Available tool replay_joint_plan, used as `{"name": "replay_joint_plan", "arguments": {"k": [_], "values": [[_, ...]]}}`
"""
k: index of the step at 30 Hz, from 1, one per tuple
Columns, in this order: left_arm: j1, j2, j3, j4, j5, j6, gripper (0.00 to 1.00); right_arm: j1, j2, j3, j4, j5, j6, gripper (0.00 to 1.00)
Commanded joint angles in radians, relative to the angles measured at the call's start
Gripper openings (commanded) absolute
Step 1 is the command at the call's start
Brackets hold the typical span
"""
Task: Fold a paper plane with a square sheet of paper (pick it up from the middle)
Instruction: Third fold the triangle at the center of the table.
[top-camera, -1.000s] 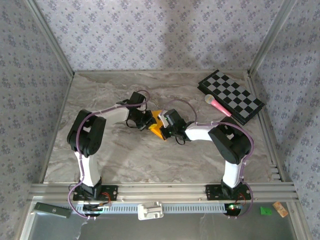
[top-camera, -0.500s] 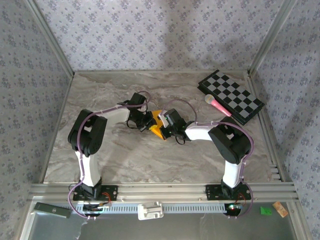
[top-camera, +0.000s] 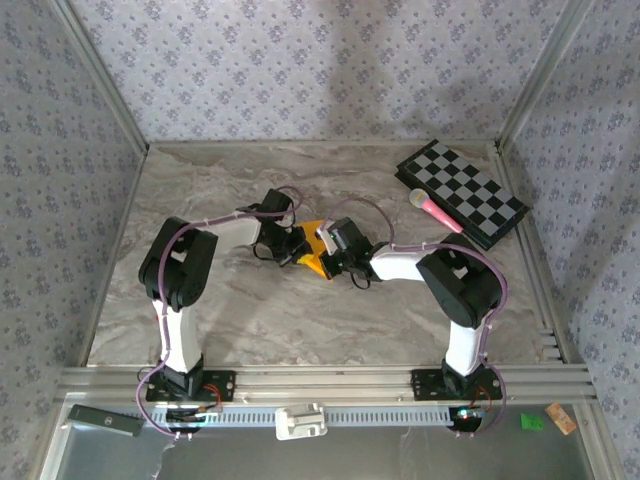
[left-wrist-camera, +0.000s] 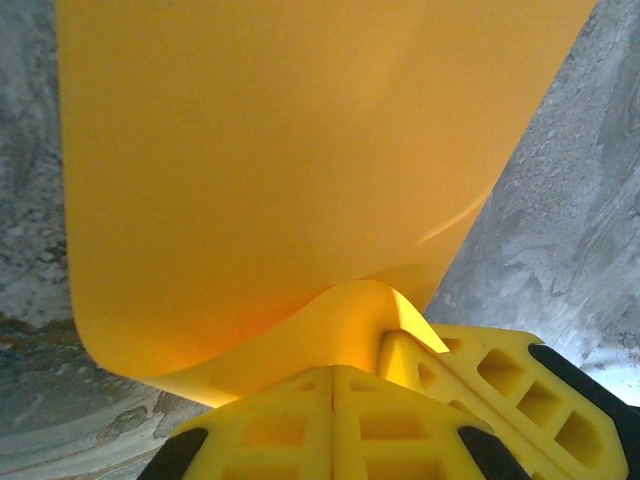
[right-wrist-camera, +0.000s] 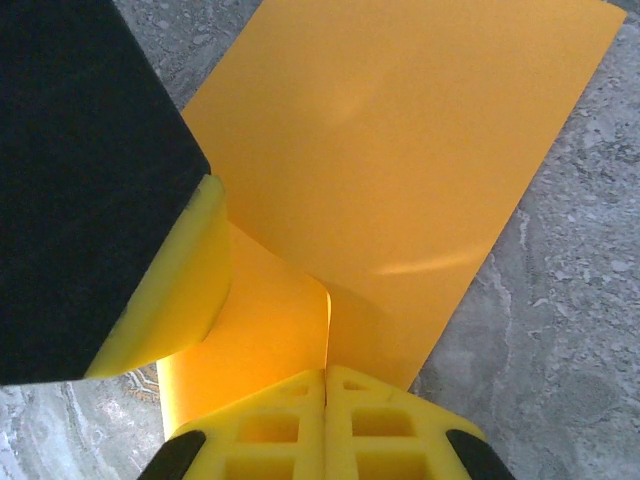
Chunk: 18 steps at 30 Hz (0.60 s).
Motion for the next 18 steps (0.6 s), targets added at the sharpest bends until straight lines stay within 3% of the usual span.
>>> {"name": "replay_joint_plan", "arguments": {"k": [1, 18], "values": [[-0.005, 0.020, -0.008, -0.015, -0.006, 0.024, 0.07, -0.006, 0.027, 0.008, -0.062, 0.013, 0.006, 0.00], [-0.004, 0.049, -0.005, -0.025, -0.015, 0.040, 0.06, -0.008, 0.026, 0.010, -0.065, 0.012, 0.007, 0.00]]}}
